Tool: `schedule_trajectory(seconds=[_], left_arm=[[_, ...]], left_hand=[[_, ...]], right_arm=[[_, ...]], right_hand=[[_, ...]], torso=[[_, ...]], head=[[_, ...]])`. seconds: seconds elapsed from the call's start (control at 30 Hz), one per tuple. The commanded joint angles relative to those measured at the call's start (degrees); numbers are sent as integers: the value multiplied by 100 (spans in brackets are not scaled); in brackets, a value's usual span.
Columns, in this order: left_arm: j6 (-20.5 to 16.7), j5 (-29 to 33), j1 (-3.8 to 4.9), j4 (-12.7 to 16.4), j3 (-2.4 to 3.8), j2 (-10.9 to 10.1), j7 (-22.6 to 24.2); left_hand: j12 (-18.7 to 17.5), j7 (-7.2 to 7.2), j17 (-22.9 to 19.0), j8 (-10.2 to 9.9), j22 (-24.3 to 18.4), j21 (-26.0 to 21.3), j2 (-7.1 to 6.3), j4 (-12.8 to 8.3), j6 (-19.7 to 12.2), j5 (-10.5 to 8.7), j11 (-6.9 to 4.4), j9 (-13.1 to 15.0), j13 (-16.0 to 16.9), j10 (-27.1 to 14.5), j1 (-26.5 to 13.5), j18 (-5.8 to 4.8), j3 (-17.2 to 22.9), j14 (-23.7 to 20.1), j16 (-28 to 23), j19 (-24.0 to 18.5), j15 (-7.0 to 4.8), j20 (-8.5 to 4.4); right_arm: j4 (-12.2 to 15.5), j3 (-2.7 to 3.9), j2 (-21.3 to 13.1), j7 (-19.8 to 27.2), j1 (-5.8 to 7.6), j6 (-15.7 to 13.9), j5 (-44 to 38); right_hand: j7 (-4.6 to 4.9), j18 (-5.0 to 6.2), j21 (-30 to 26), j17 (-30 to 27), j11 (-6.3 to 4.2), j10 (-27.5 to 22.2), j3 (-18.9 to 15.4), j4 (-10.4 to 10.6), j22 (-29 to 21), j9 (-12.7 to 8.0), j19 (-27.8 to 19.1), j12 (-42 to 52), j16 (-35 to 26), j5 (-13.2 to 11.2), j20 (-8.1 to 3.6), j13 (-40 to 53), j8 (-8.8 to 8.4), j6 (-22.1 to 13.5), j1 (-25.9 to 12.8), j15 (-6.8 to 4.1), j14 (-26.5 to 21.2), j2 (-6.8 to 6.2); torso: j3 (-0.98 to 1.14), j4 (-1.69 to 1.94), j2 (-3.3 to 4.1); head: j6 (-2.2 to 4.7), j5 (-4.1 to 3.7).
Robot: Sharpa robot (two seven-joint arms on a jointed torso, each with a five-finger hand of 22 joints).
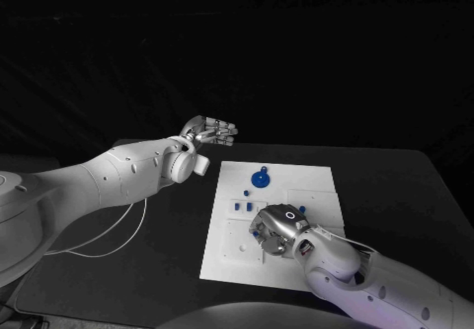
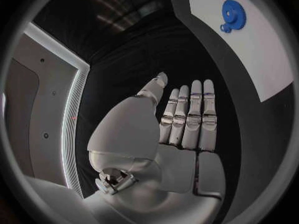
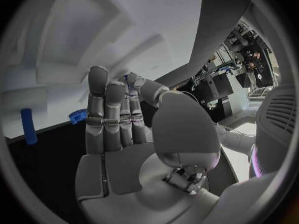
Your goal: Assemble the parts on the task board
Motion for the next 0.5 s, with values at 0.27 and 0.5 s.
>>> schedule_trajectory(seconds=[0.27,0.5], left_arm=[[132,30,-2,2,5,6,-19],[142,30,-5,-1,5,-6,-20]], left_hand=[[-10,-15,-4,4,-23,23,45,-8,-35,-46,-1,-7,2,-27,-9,89,-46,-63,-24,14,-2,15],[-10,-15,-4,4,-23,23,45,-8,-35,-46,-1,-7,2,-27,-9,89,-46,-63,-24,14,-2,15]], right_arm=[[-40,-53,-26,83,-40,-100,184],[57,-53,-96,121,-41,-457,300]], right_hand=[[50,259,-89,-55,333,-1177,-86,-195,30,-350,4,8,-60,57,152,-35,11,-824,-6,222,-219,-326],[-111,480,-261,-309,509,-2038,-1186,-240,140,-357,-178,397,147,196,384,-32,17,-1320,285,400,-560,-467]], torso=[[11,-10,6],[13,-4,3]], head=[[4,18],[8,8]])
